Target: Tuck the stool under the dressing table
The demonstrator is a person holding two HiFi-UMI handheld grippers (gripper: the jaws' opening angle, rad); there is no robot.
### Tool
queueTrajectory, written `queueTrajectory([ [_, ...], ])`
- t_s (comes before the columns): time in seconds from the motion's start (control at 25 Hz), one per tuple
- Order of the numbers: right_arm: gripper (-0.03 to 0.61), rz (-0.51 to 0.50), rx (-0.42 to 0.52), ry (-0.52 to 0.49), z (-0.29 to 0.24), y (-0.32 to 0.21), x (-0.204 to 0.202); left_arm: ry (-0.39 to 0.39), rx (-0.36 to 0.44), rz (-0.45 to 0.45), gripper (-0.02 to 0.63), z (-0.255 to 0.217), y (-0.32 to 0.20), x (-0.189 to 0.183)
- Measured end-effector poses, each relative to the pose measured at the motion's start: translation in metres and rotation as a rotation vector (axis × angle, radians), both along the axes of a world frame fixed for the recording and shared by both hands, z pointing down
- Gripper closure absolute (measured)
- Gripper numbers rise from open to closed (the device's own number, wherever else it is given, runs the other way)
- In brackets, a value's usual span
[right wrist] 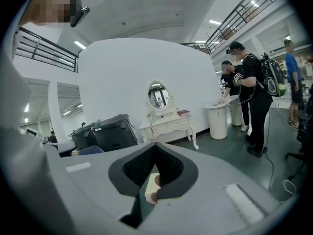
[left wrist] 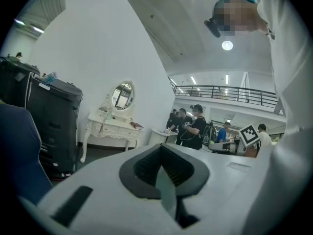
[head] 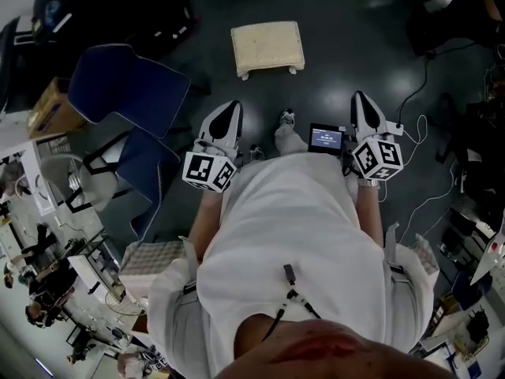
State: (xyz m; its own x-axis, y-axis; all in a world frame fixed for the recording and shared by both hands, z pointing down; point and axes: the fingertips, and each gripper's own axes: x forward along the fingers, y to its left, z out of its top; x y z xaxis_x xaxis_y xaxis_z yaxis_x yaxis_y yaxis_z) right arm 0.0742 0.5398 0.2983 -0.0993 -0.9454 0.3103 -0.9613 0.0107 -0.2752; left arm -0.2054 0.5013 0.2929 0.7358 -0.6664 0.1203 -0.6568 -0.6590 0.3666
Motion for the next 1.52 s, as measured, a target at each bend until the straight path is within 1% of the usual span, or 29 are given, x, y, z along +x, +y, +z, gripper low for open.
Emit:
queueTrajectory([
  [0.24, 0.571, -0.085, 0.022, 0.027, -0.001, -0.084, 0.048, -0.026, 0.045, -0.083, 0.606, -0.013, -0.058, 0.029],
  [0.36, 0.571, -0.130, 0.042, 0.036, -0.006, -0.116, 0.079, -0.034, 0.040, -0.126, 0.607, -0.012, -0.071, 0.048],
  [0.44, 0.571, -0.153, 0.054, 0.042, -0.018, -0.135, 0.096, -0.033, 0.024, -0.149, 0.607, -0.014, -0.076, 0.057],
  [0.56, 0.571, -0.173, 0.062, 0.060, -0.028, -0.162, 0.114, -0.046, 0.002, -0.166, 0.607, -0.013, -0.090, 0.063],
  [0.64, 0.571, -0.182, 0.059, 0.076, -0.017, -0.180, 0.124, -0.058, -0.002, -0.172, 0.607, -0.003, -0.103, 0.064],
  [0.72, 0.571, -0.203, 0.051, 0.082, 0.000, -0.201, 0.124, -0.098, 0.005, -0.162, 0.607, 0.011, -0.121, 0.058],
  [0.8, 0.571, -0.235, 0.037, 0.075, 0.016, -0.223, 0.119, -0.168, 0.010, -0.152, 0.607, 0.027, -0.142, 0.045],
  [0.88, 0.571, -0.254, 0.025, 0.073, 0.033, -0.249, 0.120, -0.200, 0.001, -0.145, 0.606, 0.047, -0.168, 0.039],
  [1.0, 0.571, -0.256, 0.009, 0.073, 0.074, -0.284, 0.127, -0.193, -0.034, -0.107, 0.606, 0.096, -0.203, 0.048],
  [1.16, 0.571, -0.246, -0.064, 0.048, 0.134, -0.300, 0.121, -0.190, -0.108, -0.046, 0.607, 0.157, -0.230, 0.064],
  [1.24, 0.571, -0.240, -0.109, 0.025, 0.163, -0.308, 0.106, -0.183, -0.141, -0.057, 0.606, 0.180, -0.246, 0.058],
  [1.36, 0.571, -0.240, -0.186, -0.019, 0.215, -0.314, 0.076, -0.204, -0.183, -0.084, 0.606, 0.221, -0.267, 0.042],
  [1.52, 0.571, -0.218, -0.278, -0.054, 0.290, -0.322, 0.048, -0.228, -0.241, -0.066, 0.606, 0.291, -0.288, 0.028],
])
